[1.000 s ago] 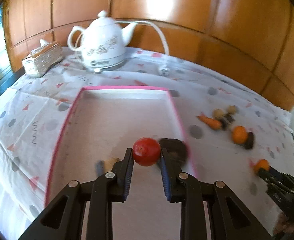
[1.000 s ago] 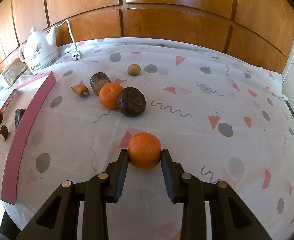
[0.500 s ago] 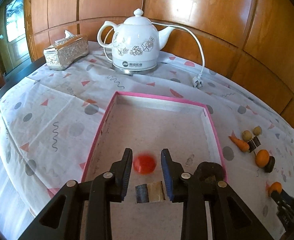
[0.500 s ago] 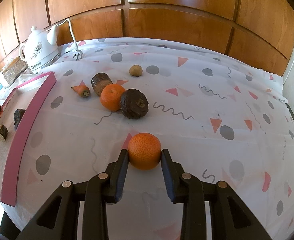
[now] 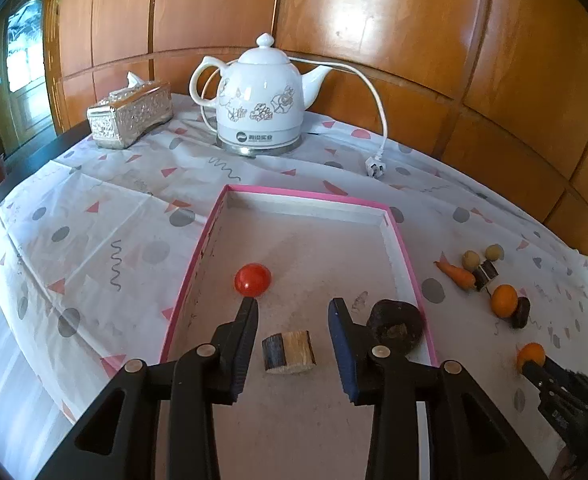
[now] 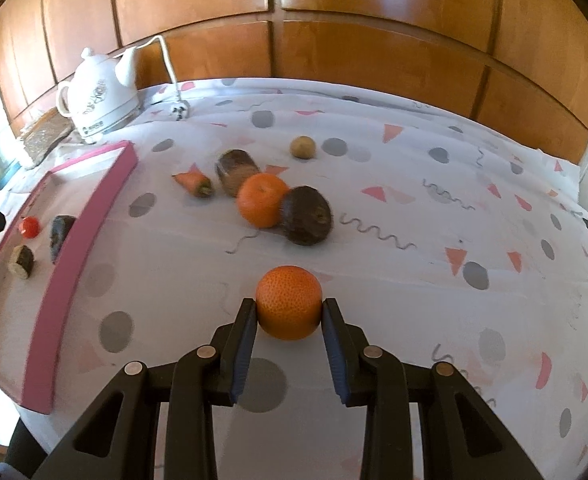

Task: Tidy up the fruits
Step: 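Carry the tomato into the tray with left tool while right tool places the orange there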

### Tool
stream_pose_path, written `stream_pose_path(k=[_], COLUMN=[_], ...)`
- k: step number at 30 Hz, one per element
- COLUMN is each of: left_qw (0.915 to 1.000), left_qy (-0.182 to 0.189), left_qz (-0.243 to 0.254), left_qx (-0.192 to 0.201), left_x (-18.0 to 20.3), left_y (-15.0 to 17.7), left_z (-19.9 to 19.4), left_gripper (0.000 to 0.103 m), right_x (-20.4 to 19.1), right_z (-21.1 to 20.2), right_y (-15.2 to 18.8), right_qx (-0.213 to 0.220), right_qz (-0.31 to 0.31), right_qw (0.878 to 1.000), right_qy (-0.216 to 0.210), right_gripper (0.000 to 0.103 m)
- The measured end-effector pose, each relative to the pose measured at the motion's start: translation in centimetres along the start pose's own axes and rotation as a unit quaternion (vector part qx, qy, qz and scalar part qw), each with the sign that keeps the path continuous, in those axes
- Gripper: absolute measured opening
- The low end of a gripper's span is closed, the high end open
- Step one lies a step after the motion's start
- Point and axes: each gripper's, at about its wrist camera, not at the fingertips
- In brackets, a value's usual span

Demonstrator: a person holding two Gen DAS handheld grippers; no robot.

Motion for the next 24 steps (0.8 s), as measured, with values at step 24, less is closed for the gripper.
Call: stream_pose_path(k=[24], left_qw=[0.9990], left_qy=[-0.008], left_qz=[-0.020], left_qx=[0.039], left_x=[-2.5], left_y=[0.1], left_z=[-2.8], left_gripper=[0.041], right_x=[-13.7], right_z=[1.6], right_y=[-4.0], right_qx=[-0.017], right_qz=[-0.110], right_qw=[0.974], right_qy=[-0.199], right_gripper=[0.033])
Point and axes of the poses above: each gripper's, at about its wrist camera, not at the fingertips, and z roughly the way its jaws point, x to its right, y to its underside, and after that the axes turned 15 degrees about -y, right-handed
